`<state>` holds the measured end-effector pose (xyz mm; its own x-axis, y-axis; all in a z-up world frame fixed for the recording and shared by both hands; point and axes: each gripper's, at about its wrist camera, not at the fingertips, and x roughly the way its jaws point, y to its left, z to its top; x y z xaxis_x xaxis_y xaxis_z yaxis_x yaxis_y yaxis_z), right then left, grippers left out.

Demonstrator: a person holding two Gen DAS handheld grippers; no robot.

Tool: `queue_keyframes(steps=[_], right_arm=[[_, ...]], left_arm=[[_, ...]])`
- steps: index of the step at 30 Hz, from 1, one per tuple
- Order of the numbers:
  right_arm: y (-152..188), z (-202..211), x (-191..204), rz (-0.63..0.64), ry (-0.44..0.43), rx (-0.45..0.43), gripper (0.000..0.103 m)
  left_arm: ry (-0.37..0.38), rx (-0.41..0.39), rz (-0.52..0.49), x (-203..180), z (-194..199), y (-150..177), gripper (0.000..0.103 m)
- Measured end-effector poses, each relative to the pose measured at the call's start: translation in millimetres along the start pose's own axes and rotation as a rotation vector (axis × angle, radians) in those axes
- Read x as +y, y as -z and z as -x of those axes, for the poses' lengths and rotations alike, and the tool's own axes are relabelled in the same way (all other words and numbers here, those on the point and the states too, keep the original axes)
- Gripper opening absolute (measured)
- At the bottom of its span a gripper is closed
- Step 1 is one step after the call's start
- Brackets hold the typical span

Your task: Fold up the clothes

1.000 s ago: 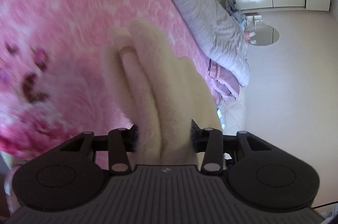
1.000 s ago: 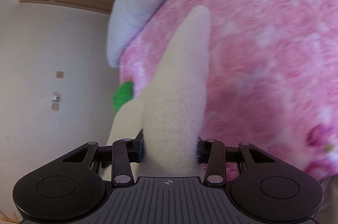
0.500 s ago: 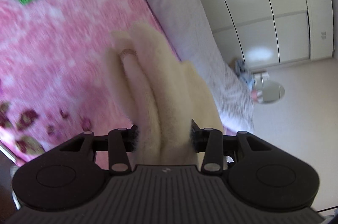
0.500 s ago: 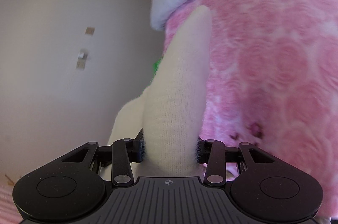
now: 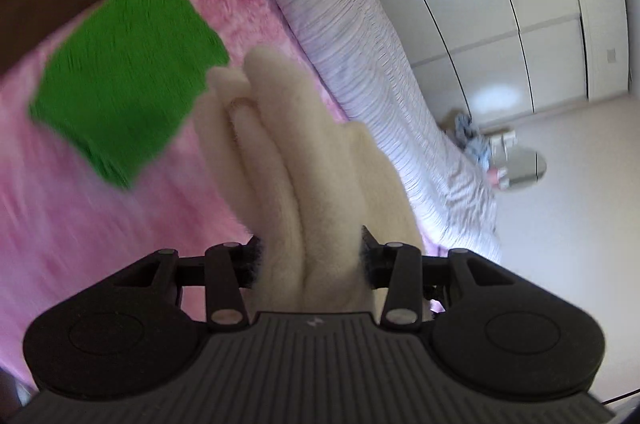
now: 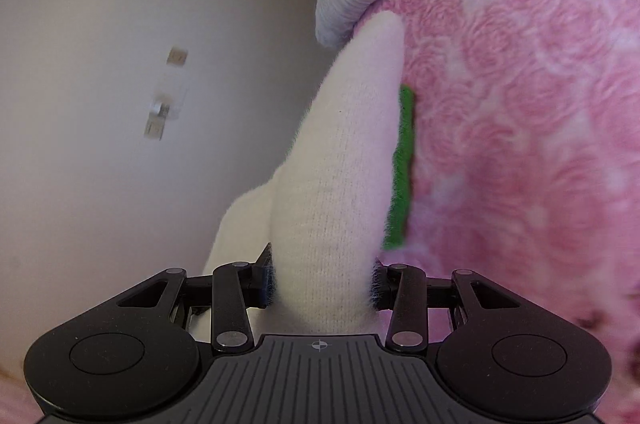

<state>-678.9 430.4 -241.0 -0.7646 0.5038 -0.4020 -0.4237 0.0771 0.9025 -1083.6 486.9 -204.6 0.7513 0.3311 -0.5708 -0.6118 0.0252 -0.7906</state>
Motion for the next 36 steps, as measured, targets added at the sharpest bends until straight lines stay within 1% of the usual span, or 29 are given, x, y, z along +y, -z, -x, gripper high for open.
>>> queue_keyframes(steps=[4, 7, 10, 13, 18, 20, 23, 24, 26, 27, 29, 31, 34, 36], right_arm=[[9.1, -74.9, 8.0, -0.015, -0.001, -0.093, 0.040], [2.4, -121.4, 9.9, -0.019, -0.008, -0.151, 0.040], [-4.6, -160.1, 9.6, -0.020, -0.013, -0.196, 0.040], [-16.1, -189.7, 9.4, -0.007, -0.016, -0.224, 0.041], [-31.7, -215.3, 4.6, 0.036, -0.004, -0.229, 0.041], [-36.5, -222.8, 0.2, 0.051, 0.005, -0.229, 0.041], [-39.6, -234.5, -14.4, 0.049, 0.042, -0.227, 0.041], [-39.9, -238.9, -21.3, 0.038, 0.063, -0.223, 0.042], [-39.4, -249.3, -38.0, 0.002, 0.143, -0.215, 0.046], [-37.7, -253.2, -45.7, -0.015, 0.184, -0.214, 0.050], [-35.0, -251.7, -53.4, -0.031, 0.175, -0.233, 0.051], [-34.4, -247.3, -49.4, -0.019, 0.193, -0.231, 0.054], [-30.5, -233.5, -31.0, 0.051, 0.273, -0.232, 0.055], [-21.5, -223.5, -17.4, 0.090, 0.340, -0.234, 0.056]], left_arm=[[-0.008, 0.047, -0.099, 47.1, 5.2, -73.4, 0.038], [-0.011, 0.048, -0.174, 70.5, -0.8, -120.5, 0.038], [-0.009, 0.034, -0.227, 87.2, -9.5, -154.0, 0.038], [0.002, 0.020, -0.253, 104.9, -17.1, -175.9, 0.038], [0.025, -0.004, -0.267, 130.9, -31.8, -189.8, 0.038], [0.034, -0.010, -0.254, 143.4, -41.8, -190.9, 0.038], [0.006, 0.009, -0.254, 162.7, -65.2, -190.1, 0.038], [-0.012, 0.019, -0.259, 168.7, -74.6, -189.4, 0.038], [-0.056, 0.033, -0.256, 183.8, -92.8, -187.7, 0.040], [-0.061, 0.039, -0.238, 192.6, -98.0, -188.0, 0.042], [-0.038, 0.038, -0.191, 205.1, -100.3, -189.6, 0.043], [-0.044, 0.050, -0.189, 203.1, -97.3, -190.0, 0.044], [-0.084, 0.059, -0.205, 190.6, -84.8, -191.2, 0.044], [-0.123, 0.036, -0.217, 181.6, -67.6, -185.3, 0.044]])
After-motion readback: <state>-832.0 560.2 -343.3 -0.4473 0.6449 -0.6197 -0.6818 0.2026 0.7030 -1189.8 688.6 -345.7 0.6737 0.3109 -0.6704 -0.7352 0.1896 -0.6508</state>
